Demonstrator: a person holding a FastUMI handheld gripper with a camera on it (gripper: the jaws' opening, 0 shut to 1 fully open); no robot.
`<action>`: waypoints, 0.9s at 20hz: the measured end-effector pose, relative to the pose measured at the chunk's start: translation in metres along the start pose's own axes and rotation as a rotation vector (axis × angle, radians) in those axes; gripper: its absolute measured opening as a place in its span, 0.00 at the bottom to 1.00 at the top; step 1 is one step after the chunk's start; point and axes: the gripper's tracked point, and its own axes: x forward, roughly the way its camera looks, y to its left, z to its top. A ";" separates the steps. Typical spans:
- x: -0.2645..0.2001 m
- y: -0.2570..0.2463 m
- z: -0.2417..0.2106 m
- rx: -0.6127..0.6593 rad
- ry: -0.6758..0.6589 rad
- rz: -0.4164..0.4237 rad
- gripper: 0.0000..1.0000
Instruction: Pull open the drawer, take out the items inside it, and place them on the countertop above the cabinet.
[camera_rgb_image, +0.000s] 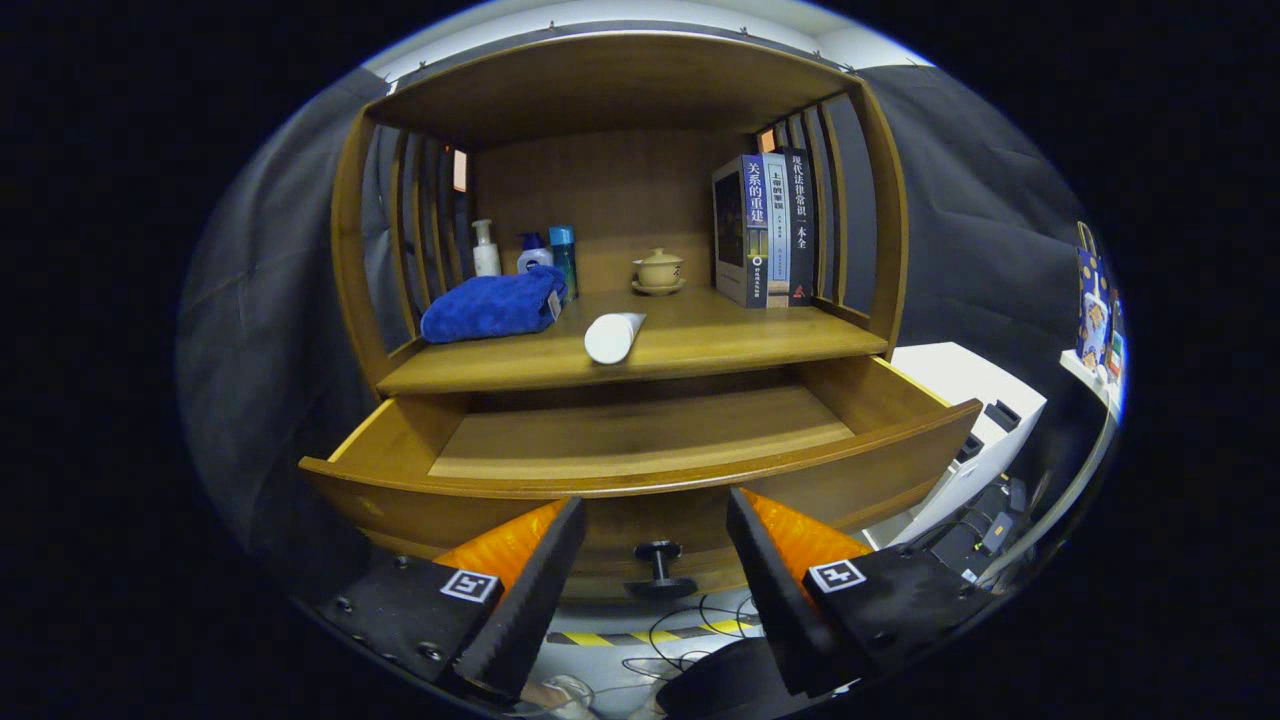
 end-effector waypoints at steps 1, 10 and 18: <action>0.002 0.006 0.001 0.019 0.004 0.017 0.96; 0.043 0.010 0.020 -0.007 -0.017 0.012 0.97; 0.090 0.016 0.041 -0.074 -0.073 -0.012 0.97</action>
